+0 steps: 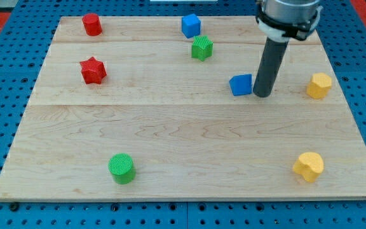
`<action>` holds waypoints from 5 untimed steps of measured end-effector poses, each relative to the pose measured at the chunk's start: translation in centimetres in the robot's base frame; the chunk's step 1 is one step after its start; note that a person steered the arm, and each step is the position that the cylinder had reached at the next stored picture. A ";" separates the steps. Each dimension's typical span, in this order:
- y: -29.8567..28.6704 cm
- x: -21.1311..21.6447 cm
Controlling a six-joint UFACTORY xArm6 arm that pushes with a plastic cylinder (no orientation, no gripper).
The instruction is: Move the blue triangle to top right
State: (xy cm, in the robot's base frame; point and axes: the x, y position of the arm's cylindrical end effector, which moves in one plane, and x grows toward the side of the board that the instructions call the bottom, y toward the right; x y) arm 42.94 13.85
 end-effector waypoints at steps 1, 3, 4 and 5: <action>-7.3 -2.2; -5.0 -5.0; -5.2 -3.5; -2.7 -1.9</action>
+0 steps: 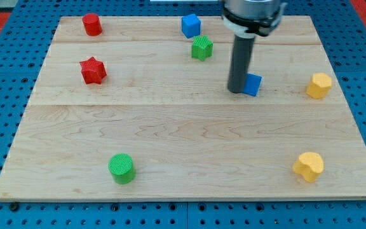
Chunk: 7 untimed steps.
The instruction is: Move the blue triangle to top right
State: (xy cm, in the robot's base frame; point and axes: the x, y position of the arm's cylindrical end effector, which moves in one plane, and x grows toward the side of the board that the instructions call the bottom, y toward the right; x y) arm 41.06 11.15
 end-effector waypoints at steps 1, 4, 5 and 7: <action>2.0 -1.9; 4.5 -14.7; 7.6 -16.1; 5.0 -10.9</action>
